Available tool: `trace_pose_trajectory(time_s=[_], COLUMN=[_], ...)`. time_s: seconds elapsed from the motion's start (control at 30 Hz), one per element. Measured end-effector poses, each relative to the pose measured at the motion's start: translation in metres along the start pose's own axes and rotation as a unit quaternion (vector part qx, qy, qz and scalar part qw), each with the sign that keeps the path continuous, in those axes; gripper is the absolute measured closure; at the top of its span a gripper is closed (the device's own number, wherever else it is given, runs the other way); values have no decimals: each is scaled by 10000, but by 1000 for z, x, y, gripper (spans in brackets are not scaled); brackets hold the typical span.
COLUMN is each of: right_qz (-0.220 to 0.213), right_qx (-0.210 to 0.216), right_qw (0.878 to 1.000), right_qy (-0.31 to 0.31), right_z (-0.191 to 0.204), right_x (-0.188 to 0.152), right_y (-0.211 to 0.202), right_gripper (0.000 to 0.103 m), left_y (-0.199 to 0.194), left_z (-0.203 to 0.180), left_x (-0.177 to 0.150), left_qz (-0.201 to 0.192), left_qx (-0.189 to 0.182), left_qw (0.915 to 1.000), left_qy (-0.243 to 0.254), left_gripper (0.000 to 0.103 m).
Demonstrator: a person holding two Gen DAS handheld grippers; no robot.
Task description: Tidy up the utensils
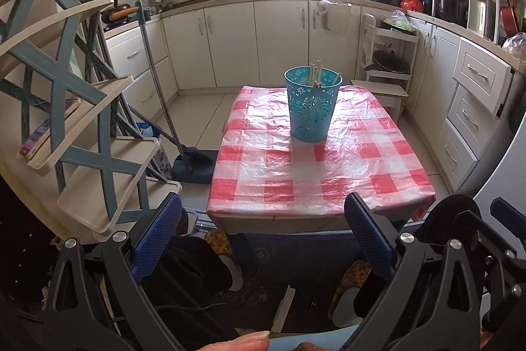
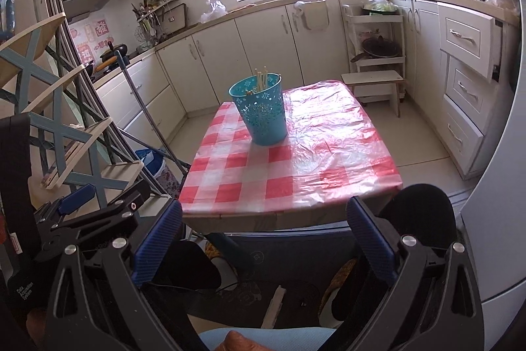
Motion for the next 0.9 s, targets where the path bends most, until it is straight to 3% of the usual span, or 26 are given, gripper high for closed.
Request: trace_pose_trajectory(time_s=[0.17, 0.43, 0.9], right_qz=[-220, -495, -664], right_qx=[-122, -93, 51], right_qw=[9995, 9987, 9974], right_qy=[175, -123, -277], right_z=[-7, 6, 20], right_x=[-2, 1, -3], right_y=[-18, -37, -47], right_gripper=[7, 7, 7], left_y=[-10, -24, -35], left_z=[1, 2, 14], left_x=[-5, -7, -7], left_qz=[3, -88, -193], left_qx=[-51, -70, -12], left_qw=[10000, 9999, 9997], left_qy=[33, -11, -138], left_gripper=[8, 8, 8])
Point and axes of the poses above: each gripper's, at about its wrist camera, not at the fingertips, and y roughly the way its jaws point, z to its left, x to its top, the point moved 4 cm from there along y, roughly the way its jaws point, and after that the axes turned 5 degrees about -z, right-handed, at the moved point
